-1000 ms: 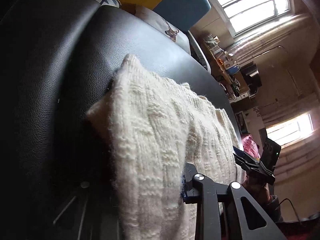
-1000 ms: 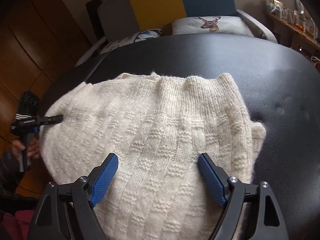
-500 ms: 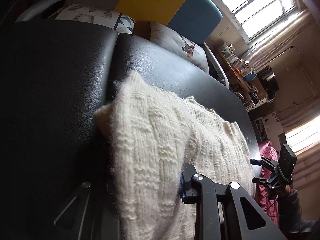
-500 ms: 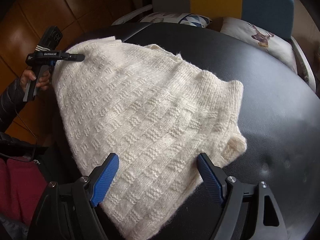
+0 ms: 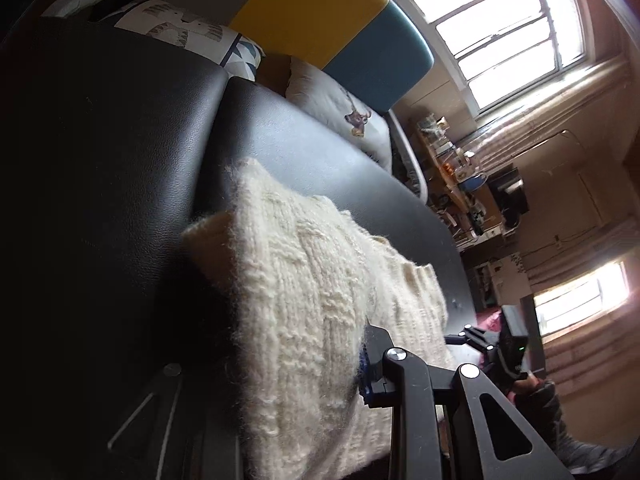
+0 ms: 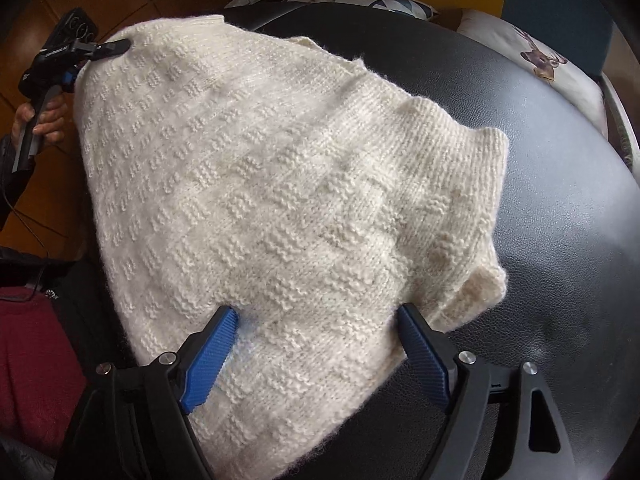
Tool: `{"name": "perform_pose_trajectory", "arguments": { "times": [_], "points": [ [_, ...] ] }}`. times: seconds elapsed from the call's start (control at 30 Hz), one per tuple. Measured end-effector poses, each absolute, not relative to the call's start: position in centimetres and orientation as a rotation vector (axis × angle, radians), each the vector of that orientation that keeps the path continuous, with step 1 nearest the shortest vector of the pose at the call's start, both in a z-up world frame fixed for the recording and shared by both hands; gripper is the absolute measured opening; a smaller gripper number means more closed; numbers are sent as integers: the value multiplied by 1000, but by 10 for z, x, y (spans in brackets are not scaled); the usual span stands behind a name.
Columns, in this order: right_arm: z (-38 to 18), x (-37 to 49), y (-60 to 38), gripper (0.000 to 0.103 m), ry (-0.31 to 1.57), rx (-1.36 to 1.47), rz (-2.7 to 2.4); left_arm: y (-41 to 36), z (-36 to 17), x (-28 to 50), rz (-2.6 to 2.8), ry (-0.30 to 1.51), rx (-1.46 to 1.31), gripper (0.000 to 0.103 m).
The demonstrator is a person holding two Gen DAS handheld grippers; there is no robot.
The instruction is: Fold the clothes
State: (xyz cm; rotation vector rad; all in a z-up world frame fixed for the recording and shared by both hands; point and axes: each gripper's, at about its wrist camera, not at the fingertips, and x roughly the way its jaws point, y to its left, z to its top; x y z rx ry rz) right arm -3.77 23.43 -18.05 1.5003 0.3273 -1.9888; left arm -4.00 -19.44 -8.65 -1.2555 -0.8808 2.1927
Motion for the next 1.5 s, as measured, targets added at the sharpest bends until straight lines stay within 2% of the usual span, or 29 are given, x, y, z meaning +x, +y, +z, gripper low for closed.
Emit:
{"name": "perform_pose_trajectory", "arguments": {
  "times": [0.13, 0.37, 0.67, 0.8, 0.97, 1.17, 1.47, 1.5],
  "points": [
    [-183, -36, 235, 93, 277, 1484, -2044, -191, -71, -35, 2160, -959, -1169, 26],
    [-185, -36, 236, 94, 162, 1431, -2142, -174, -47, -37, 2102, -1102, -1041, 25],
    [-188, -39, 239, 94, 25, 1335, -2212, -117, -8, -53, 2098, -1093, -988, 25],
    [-191, -38, 249, 94, -45, 1283, -2223, -74, 4, -63, 2089, -1034, -1003, 24],
    [-196, -31, 242, 95, -115, 1231, -2229, -3, 6, -69, 2091, -827, -1099, 24],
    [-202, -21, 242, 94, -165, 1186, -2240, 66, -24, -75, 2053, -667, -1266, 24],
    [-203, -12, 246, 94, -137, 1132, -2275, 110, -54, -71, 2074, -552, -1416, 25],
    [-202, -9, 249, 94, -140, 1133, -2274, 113, -54, -72, 2074, -555, -1429, 27]
  ]
}}
